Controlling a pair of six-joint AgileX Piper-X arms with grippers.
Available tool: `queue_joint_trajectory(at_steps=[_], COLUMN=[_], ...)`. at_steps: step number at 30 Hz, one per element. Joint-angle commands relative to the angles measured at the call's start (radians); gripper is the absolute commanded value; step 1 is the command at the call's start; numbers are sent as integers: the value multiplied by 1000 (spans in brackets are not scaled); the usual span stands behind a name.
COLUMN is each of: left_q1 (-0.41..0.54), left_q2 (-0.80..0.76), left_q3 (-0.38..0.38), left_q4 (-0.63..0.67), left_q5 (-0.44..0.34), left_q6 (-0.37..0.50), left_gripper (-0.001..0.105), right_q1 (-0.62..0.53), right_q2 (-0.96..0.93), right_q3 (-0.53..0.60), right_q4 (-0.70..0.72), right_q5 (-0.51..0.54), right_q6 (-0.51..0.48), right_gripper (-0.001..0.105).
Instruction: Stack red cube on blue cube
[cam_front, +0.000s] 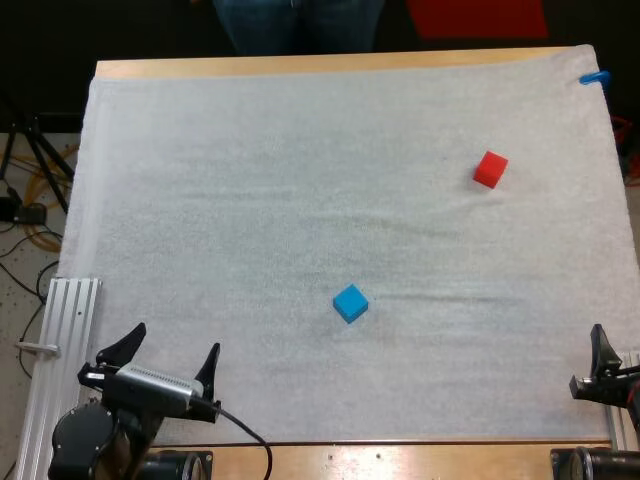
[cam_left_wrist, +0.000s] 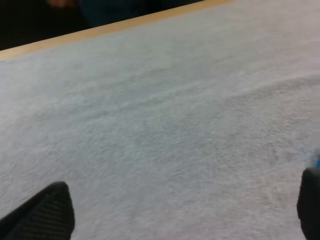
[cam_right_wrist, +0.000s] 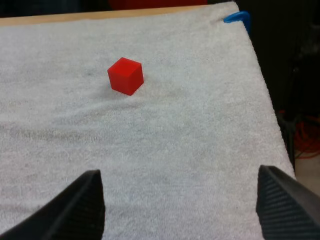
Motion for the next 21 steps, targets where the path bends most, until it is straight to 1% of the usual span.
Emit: queue_joint_trajectory(at_steps=[1,6,8,9,13,17,18,20,21], left_q1=[-20,-108,-164,-180,-304,-410,-424,-465,-470], left_q2=[-87,4,60,75,177,279,289,339,349], left_q3=[-25,-104,-145,-153,-237,-338,-347,-395,-403], left_q4=[-21,-19,-19,-19,-15,46,55,86,87], left_q5=[8,8,8,8,13,18,19,21,21], left_q6=[-5,32,34,34,34,37,37,37,37], left_gripper=[87,87,87,87,87,87,87,87,87], right_q1=[-1,12,36,43,98,166,173,208,215], right_q2=[-6,79,137,147,257,370,380,432,449], right_q3=[-28,-104,-149,-160,-243,-333,-346,-387,-397], right_q4=[-11,-11,-4,-2,34,84,94,120,126], right_q5=[-2,-32,-49,-51,-55,-55,-55,-55,-55], right_q6=[1,-4,-15,-24,-73,-93,-94,-94,-94], right_gripper=[63,63,63,63,63,63,63,63,63])
